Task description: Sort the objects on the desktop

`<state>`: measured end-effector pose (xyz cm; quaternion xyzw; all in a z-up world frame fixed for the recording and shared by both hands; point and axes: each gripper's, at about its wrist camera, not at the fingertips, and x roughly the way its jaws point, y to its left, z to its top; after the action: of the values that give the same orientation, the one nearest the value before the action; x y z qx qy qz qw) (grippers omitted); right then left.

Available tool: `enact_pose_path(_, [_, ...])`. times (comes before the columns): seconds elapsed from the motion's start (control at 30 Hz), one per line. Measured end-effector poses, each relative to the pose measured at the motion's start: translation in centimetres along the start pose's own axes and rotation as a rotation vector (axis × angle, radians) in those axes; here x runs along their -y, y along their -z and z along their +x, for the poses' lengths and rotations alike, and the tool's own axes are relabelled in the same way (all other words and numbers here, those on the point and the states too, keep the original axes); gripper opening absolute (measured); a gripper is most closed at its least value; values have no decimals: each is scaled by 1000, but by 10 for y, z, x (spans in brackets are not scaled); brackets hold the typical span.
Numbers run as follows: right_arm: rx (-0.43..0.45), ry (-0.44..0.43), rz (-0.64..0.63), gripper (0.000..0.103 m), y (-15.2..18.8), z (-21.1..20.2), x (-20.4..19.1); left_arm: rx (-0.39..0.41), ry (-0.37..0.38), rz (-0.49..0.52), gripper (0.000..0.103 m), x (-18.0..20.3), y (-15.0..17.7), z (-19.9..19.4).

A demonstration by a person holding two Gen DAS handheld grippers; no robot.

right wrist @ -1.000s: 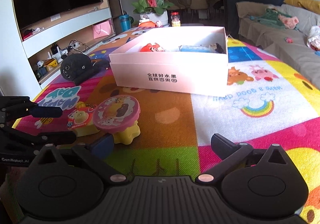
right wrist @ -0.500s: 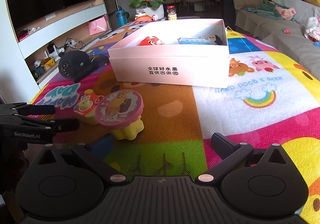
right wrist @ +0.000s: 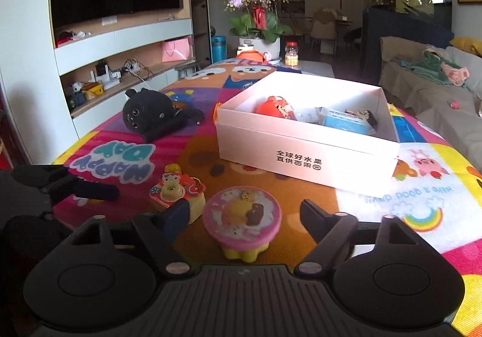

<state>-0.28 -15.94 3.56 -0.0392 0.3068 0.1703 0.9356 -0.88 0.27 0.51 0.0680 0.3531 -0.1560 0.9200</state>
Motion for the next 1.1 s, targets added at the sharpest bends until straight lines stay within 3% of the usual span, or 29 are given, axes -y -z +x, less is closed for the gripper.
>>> enact_pose_path(0.03, [-18,3,-2,56,1,4,0,1,-1,0,103,0,0,0])
enact_pose_path(0.43, [46,126,24,56,36,-33,24,1,13,-46,103,1,-14,11])
enact_pose_path(0.57, [62,137,41,56,37,-33,26,12,-41,-6,103,18,-31,29])
enact_pose_path(0.63, [60,129,60,56,37,-33,30,20,-59,27,98,26,-37,34])
enact_pose_path(0.67, [62,126,67,56,37,-34,32,20,-67,45,87,30,-39,36])
enact_pose_path(0.73, [63,121,74,56,37,-34,33,24,-67,59,80,32,-41,36])
enact_pose_path(0.8, [66,118,77,56,37,-34,34,30,-75,73,65,34,-40,34])
enact_pose_path(1.1, [64,113,79,56,38,-33,33,4,-51,92,65,30,-20,5])
